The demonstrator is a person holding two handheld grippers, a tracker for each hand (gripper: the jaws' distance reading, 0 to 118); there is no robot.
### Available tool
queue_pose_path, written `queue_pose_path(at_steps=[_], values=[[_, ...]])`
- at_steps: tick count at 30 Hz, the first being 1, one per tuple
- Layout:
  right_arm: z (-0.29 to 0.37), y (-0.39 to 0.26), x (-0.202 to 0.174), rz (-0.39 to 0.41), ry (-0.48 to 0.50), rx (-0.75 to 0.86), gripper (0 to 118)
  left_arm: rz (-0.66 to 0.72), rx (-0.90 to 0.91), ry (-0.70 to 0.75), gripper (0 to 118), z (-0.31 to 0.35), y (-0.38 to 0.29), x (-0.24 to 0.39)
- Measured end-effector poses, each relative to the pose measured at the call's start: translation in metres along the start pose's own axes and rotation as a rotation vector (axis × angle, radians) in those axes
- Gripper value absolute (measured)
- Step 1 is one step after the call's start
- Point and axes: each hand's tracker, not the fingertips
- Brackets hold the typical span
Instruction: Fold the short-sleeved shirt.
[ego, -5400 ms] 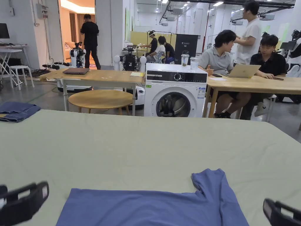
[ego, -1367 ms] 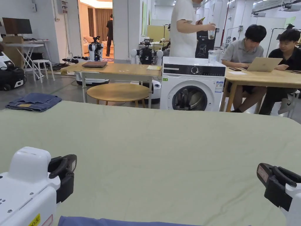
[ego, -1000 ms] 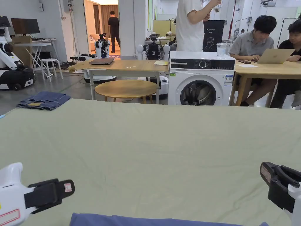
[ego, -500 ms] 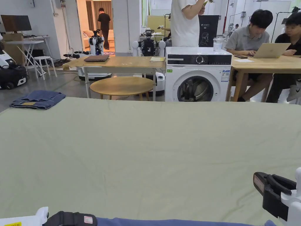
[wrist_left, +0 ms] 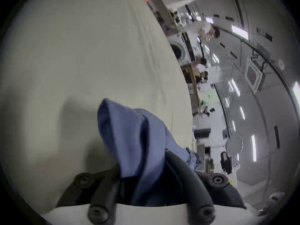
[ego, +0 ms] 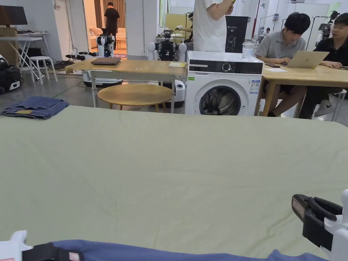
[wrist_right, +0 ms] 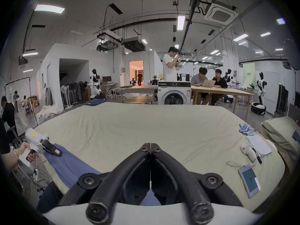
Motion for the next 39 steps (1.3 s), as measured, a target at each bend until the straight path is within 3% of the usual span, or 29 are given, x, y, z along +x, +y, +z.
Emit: queue_pose_path(at_steps=[2, 5, 10, 14, 18, 20, 22, 26, 31, 33, 34, 35, 36, 39], values=[[0.000, 0.001, 0.000, -0.007, 0.006, 0.007, 0, 0.022, 0.053, 0.060, 4, 0.026, 0.005, -0.002], [0.000, 0.002, -0.002, -0.013, 0.012, 0.018, 0, -0.119, 0.071, 0.226, 4, 0.051, 0.003, 0.018], [-0.001, 0.000, -0.007, -0.028, 0.036, 0.017, 0, -0.278, 0.070, 0.212, 4, 0.050, -0.017, 0.085], [0.007, -0.003, -0.007, -0.044, 0.043, 0.024, 0, -0.400, -0.037, 0.121, 4, 0.002, -0.037, 0.138], [0.023, -0.006, 0.000, -0.053, 0.030, 0.037, 0, -0.549, -0.156, 0.223, 4, -0.076, -0.070, 0.166], [0.030, -0.009, 0.006, -0.059, 0.015, 0.042, 0, -0.562, -0.200, 0.252, 5, -0.113, -0.086, 0.165], [0.038, -0.011, 0.012, -0.070, -0.003, 0.046, 0, -0.548, -0.224, 0.261, 16, -0.144, -0.093, 0.153], [0.052, -0.015, 0.025, -0.082, -0.033, 0.051, 0, -0.437, -0.216, 0.149, 61, -0.161, -0.100, 0.145], [0.057, -0.017, 0.036, -0.093, -0.051, 0.056, 0, -0.410, -0.055, -0.044, 66, -0.112, -0.082, 0.170], [0.055, -0.017, 0.038, -0.105, -0.053, 0.062, 0, -0.471, 0.038, -0.017, 64, -0.093, -0.082, 0.182], [0.054, -0.017, 0.039, -0.116, -0.049, 0.064, 0, -0.515, 0.086, 0.046, 51, -0.087, -0.086, 0.184], [0.052, -0.018, 0.039, -0.123, -0.044, 0.064, 0, -0.580, 0.111, 0.121, 31, -0.087, -0.090, 0.186], [0.050, -0.018, 0.038, -0.127, -0.041, 0.064, 0, -0.646, 0.119, 0.189, 0, -0.092, -0.096, 0.186], [0.047, -0.021, 0.035, -0.141, -0.020, 0.057, 0, -0.704, 0.040, 0.291, 0, -0.125, -0.117, 0.172]])
